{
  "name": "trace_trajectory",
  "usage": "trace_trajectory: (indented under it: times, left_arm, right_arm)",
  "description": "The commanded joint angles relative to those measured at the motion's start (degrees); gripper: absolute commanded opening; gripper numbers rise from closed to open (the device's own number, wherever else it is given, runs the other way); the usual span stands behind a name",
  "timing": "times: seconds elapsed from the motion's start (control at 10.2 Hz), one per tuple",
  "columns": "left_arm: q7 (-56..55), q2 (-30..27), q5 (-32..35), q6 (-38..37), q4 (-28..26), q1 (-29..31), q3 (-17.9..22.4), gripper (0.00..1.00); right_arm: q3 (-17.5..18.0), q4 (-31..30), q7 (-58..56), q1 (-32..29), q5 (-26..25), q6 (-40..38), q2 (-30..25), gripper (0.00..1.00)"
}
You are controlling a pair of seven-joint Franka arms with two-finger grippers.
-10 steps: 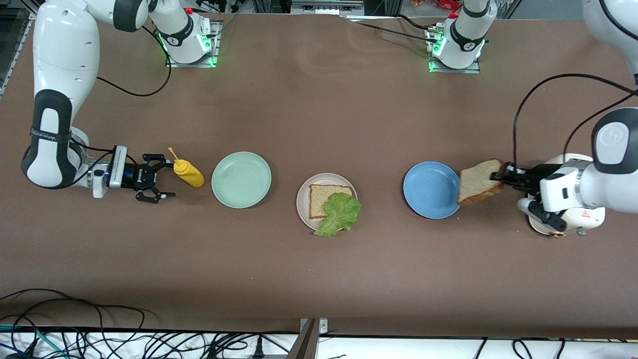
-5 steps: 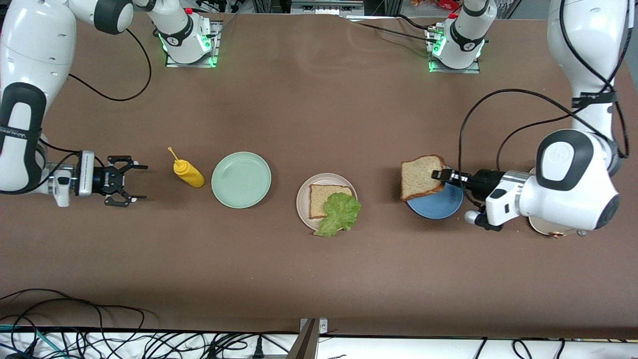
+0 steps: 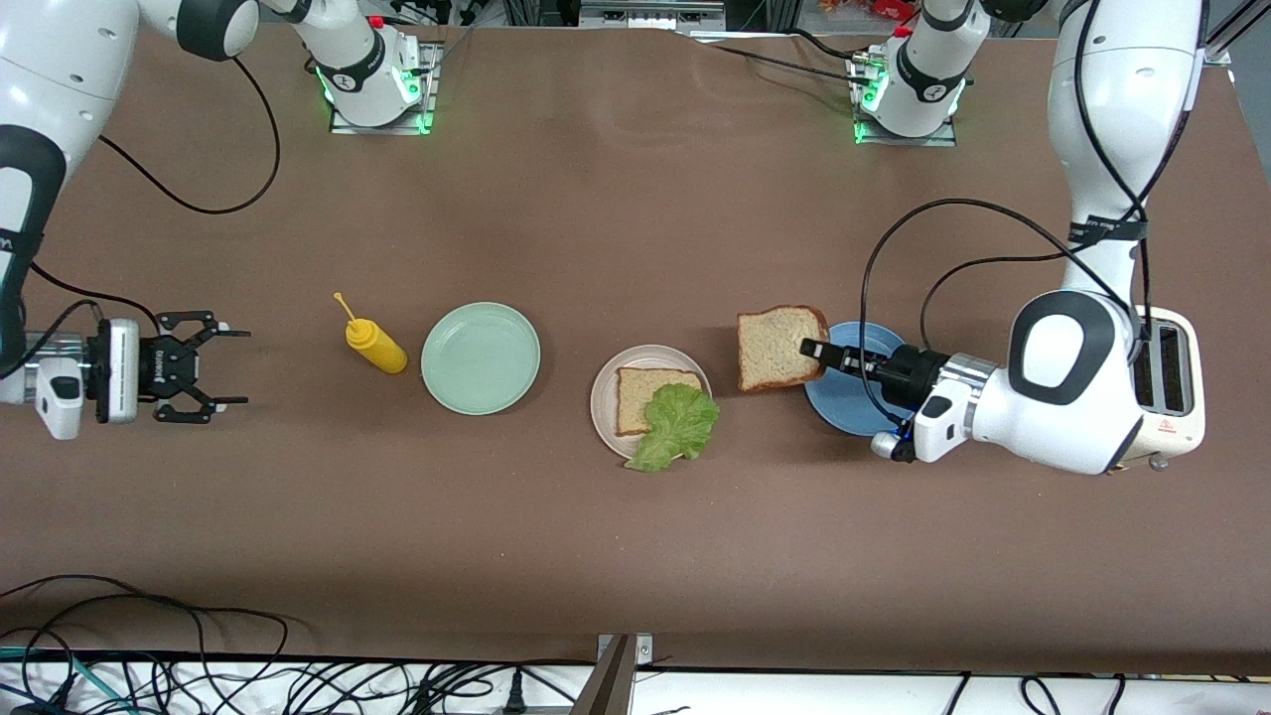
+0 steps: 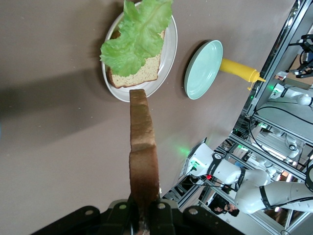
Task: Make sandwich on beige plate with both arms
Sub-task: 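Carry the toast over the sandwich while the right gripper withdraws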
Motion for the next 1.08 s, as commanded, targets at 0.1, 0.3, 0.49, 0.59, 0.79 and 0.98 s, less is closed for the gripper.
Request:
trace_trajectory:
  times: [0.1, 0.3, 0.49, 0.59, 0.79, 0.98]
  left_arm:
    - [-0.66, 2.03, -4.13, 9.12, 1.17, -6.53, 0.71, 0.00]
    - [-1.36, 3.60, -8.85, 14.77, 1.08, -9.53, 0.71, 0.00]
    - [-2.93, 4.31, -9.05, 18.82, 1.08, -11.64, 0.71, 0.00]
    - [-3.29, 5.10, -9.23, 19.01, 1.17, -12.35, 0.62, 0.00]
    - [-3.29, 5.98, -12.38, 21.63, 1.08, -13.67, 0.71, 0.00]
    - [-3.38, 6.25, -12.83, 23.83, 1.08, -14.72, 0.71, 0.00]
  right_arm:
    - [-0.52, 7.33, 16.48, 1.11, -6.94, -3.75, -2.50, 1.00]
    - [-0.52, 8.41, 26.76, 4.44, -12.47, -3.76, -6.45, 1.00]
    - [-0.52, 8.41, 35.74, 7.52, -17.39, -3.85, -9.79, 1.00]
    - [-0.52, 8.41, 39.35, 9.36, -20.81, -3.85, -11.46, 1.00]
    - [-0.78, 8.67, 47.34, 12.27, -27.41, -3.67, -13.32, 1.00]
    - [-0.26, 12.44, 55.87, 14.20, -32.41, -3.76, -14.28, 1.00]
